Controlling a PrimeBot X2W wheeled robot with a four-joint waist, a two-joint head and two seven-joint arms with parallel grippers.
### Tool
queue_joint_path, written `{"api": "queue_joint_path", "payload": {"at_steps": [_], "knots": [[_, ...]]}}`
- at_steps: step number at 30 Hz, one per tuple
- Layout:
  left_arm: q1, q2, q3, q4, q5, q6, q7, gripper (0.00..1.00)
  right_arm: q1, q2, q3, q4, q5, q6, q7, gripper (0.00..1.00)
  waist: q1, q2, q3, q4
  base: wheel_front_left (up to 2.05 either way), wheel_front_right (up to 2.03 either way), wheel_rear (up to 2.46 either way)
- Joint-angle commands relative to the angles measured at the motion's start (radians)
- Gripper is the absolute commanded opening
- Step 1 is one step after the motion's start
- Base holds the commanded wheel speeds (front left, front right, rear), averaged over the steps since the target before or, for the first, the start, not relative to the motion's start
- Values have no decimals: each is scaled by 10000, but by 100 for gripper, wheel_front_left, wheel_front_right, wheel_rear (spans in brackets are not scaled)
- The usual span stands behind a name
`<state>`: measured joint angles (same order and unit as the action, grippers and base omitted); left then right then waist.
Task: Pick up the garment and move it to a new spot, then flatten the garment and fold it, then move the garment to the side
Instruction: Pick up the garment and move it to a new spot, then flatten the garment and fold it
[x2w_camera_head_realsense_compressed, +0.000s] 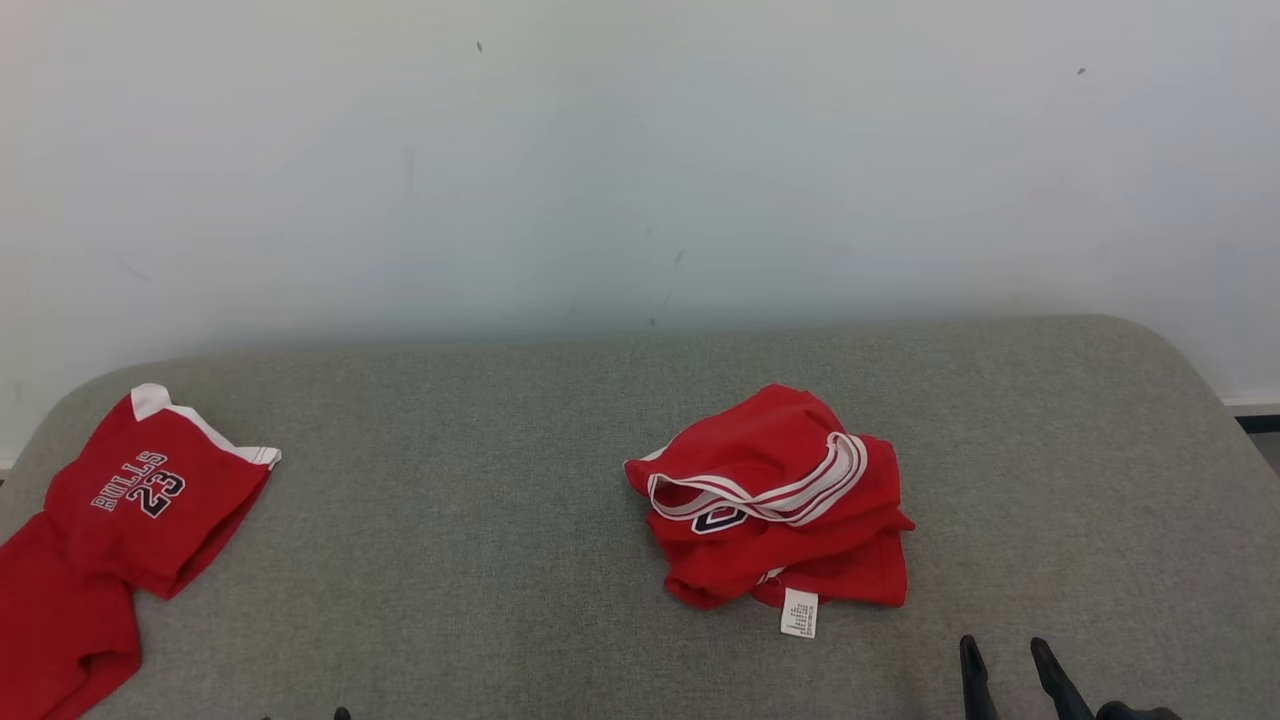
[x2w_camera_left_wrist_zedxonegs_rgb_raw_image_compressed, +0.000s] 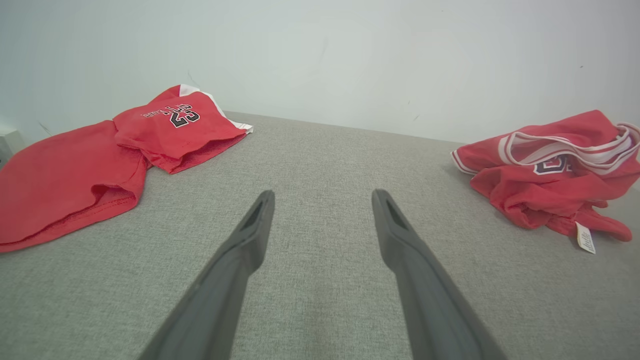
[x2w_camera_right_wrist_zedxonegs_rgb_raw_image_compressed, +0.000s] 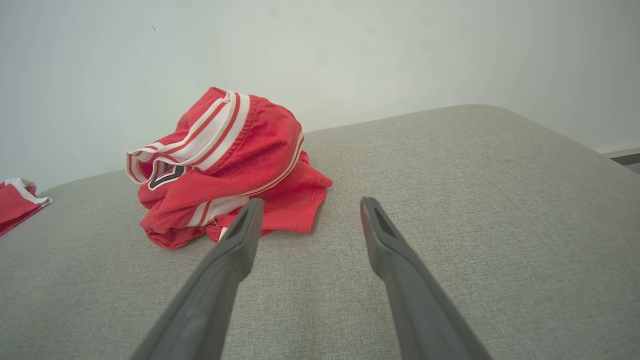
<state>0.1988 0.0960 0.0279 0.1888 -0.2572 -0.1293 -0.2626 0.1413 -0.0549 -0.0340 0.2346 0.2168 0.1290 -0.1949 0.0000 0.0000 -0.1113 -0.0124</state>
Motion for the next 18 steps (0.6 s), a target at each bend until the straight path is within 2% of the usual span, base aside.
{"api": "queue_joint_path", "payload": {"at_steps": [1,12,18], "knots": [[0,55,-15,-37,-148,-12,-41,100,-91,20,27,7,-37,34,-40,100,0,0,10,-3,0,0,0],[-178,44,-178,32,-206,-12,-42,100,-180,38,322,118,47,34,-76,100,0,0,108,-133,0,0,0],[-532,7,-712,243,-397,-12,-42,100,-343,38,397,74,27,34,-33,100,0,0,276,-678,0,0,0]]}}
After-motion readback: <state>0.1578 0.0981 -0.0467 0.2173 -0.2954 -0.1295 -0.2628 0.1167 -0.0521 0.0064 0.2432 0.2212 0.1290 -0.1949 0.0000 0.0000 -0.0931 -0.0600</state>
